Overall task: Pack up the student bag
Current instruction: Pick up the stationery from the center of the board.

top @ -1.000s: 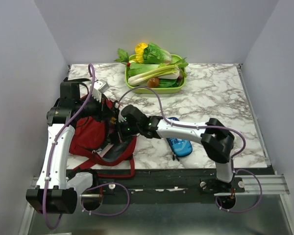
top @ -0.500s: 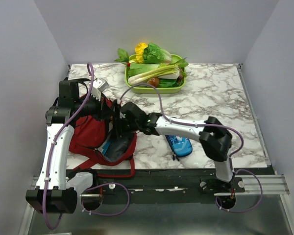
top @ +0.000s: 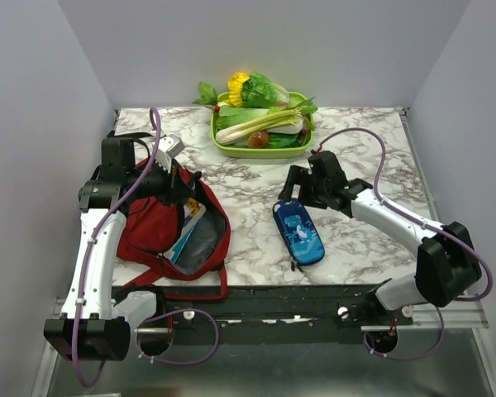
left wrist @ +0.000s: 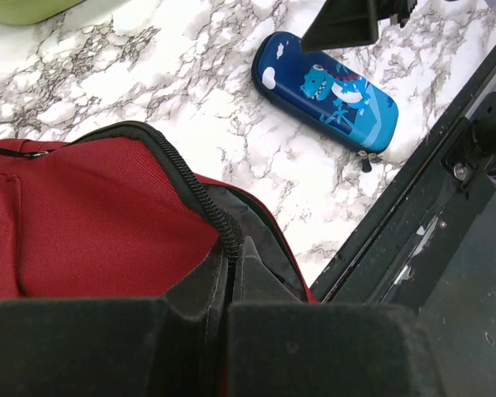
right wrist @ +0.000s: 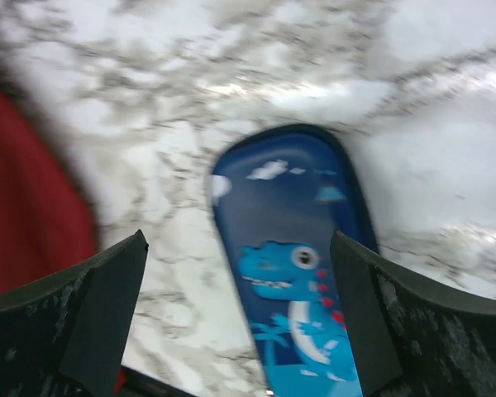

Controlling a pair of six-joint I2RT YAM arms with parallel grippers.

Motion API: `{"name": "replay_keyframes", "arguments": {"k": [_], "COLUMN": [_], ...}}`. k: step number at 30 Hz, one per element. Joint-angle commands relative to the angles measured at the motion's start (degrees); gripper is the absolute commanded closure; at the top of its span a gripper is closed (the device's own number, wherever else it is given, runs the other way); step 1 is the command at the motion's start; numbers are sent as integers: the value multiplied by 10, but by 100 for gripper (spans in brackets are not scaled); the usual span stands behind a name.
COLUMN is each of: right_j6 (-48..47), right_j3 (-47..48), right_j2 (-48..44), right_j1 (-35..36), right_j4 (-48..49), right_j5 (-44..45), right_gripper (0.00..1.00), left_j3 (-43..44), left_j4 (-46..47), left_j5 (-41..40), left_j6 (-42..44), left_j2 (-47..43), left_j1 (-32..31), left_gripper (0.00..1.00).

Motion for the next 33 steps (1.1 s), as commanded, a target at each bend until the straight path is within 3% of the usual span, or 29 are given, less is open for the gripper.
{"name": "replay_keyframes", "arguments": {"k": [1, 8, 12, 22, 28, 33], "right_j6": [-35, -9, 7, 129, 245, 283], "right_j3": [-32, -92, -132, -284, -368, -366], "right_j2": [24, 18, 12, -71, -109, -98], "right_j1": [-27, -39, -38, -37, -37, -18], "right_j4": [-98, -79, -49, 152, 366, 416], "right_j5": [85, 58, -5, -186, -293, -314], "right_gripper": [0, 0, 0, 0, 11, 13], "left_j3": [-2, 7, 12, 23, 22, 18], "left_j4": [3, 1, -1, 4, 13, 18], "left_j5": [37, 38, 37, 37, 38, 37], "left_j6": [5, -1, -1, -9, -14, -17], "left_j2": [-2, 1, 4, 17, 16, 12], "left_j1": [-3, -3, -3, -3, -3, -4], "left_gripper": [100, 100, 100, 100, 100, 100]}}
